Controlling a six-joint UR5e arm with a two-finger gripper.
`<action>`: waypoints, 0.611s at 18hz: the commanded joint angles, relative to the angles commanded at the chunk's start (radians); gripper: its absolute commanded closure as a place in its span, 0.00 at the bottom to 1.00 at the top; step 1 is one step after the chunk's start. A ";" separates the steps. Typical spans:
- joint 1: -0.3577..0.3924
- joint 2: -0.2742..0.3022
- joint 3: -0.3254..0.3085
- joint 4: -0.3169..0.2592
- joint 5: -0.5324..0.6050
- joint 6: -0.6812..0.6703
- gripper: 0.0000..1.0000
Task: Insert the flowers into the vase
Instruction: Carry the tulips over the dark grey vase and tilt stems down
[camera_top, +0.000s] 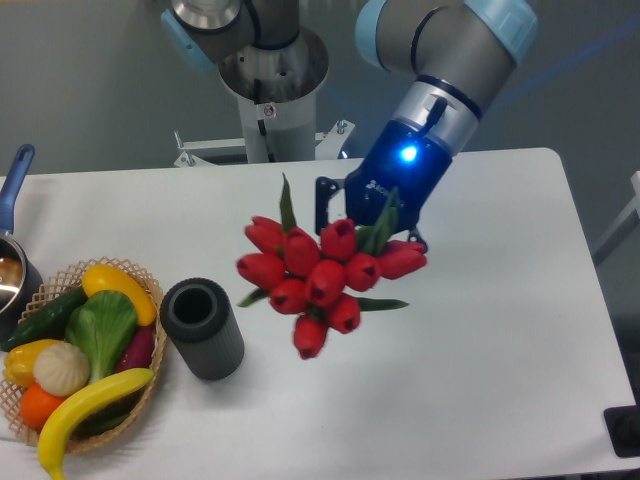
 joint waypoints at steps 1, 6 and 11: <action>-0.018 -0.003 0.000 0.003 -0.012 0.000 0.97; -0.083 -0.037 0.000 0.046 -0.058 0.003 0.97; -0.112 -0.049 -0.014 0.074 -0.147 0.011 0.93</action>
